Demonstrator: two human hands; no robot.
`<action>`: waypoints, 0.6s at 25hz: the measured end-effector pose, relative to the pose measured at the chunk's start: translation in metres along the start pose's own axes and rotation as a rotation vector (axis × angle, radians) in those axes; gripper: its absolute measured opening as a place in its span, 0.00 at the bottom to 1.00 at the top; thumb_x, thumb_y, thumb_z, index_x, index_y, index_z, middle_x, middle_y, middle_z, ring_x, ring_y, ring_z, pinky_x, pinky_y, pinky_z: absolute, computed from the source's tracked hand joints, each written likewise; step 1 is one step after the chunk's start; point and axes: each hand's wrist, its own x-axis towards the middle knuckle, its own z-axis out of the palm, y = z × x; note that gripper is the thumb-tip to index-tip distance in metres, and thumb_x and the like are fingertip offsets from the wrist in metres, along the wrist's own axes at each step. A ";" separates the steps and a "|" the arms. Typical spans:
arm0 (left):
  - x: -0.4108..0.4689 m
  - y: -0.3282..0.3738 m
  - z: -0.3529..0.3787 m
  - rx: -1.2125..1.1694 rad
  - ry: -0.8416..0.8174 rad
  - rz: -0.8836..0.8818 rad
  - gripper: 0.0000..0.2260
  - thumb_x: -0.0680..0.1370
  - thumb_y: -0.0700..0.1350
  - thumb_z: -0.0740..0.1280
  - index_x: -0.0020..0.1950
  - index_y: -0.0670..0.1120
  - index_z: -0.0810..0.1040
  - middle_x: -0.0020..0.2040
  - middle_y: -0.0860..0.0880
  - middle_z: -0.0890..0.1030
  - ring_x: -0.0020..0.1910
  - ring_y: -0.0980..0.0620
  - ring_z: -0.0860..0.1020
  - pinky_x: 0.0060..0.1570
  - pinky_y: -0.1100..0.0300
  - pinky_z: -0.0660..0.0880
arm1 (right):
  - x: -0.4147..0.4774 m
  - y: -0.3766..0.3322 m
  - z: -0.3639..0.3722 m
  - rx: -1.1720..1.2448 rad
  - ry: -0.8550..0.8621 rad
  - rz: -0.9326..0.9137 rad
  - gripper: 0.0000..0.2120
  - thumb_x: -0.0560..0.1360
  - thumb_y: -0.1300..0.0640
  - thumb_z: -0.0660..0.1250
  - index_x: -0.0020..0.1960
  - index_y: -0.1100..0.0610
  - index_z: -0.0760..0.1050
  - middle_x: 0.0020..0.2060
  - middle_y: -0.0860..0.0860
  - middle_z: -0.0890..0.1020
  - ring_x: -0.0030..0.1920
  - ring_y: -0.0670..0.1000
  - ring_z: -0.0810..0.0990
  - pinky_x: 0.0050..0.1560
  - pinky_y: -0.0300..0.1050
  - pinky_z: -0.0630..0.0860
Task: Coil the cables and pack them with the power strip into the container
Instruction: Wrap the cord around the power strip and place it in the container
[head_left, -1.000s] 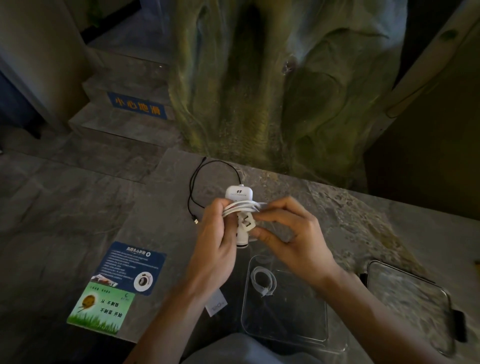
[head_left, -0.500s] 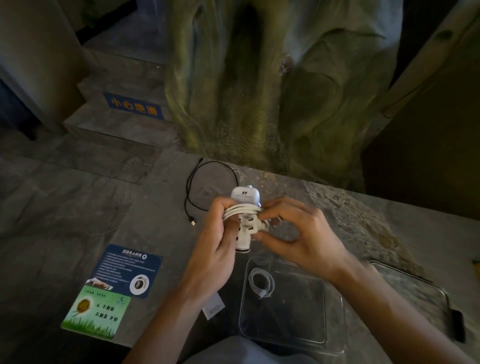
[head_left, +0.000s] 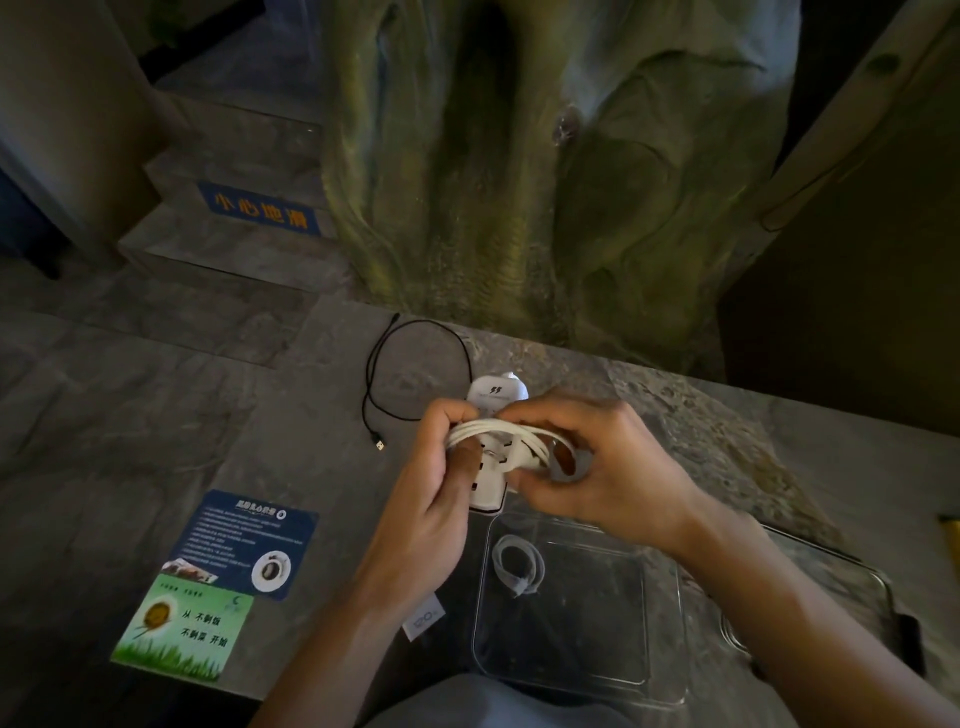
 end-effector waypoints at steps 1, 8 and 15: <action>0.000 0.001 0.000 0.002 0.002 -0.010 0.06 0.82 0.36 0.55 0.51 0.45 0.70 0.41 0.48 0.77 0.38 0.56 0.75 0.38 0.61 0.73 | 0.000 -0.001 0.000 -0.007 -0.009 0.014 0.23 0.67 0.59 0.76 0.61 0.51 0.78 0.50 0.44 0.81 0.47 0.42 0.81 0.46 0.33 0.77; -0.003 -0.005 -0.001 -0.049 -0.035 -0.093 0.03 0.82 0.39 0.58 0.51 0.42 0.70 0.44 0.42 0.76 0.44 0.41 0.74 0.40 0.57 0.73 | 0.007 -0.010 -0.013 0.001 -0.205 0.058 0.16 0.68 0.60 0.77 0.53 0.50 0.80 0.44 0.40 0.81 0.46 0.39 0.81 0.43 0.30 0.74; -0.004 -0.004 0.000 -0.011 -0.047 -0.092 0.03 0.81 0.38 0.59 0.49 0.43 0.71 0.42 0.45 0.76 0.39 0.55 0.75 0.37 0.65 0.72 | 0.009 -0.010 -0.013 0.010 -0.273 0.106 0.12 0.70 0.56 0.76 0.52 0.50 0.81 0.43 0.41 0.83 0.44 0.41 0.82 0.42 0.30 0.73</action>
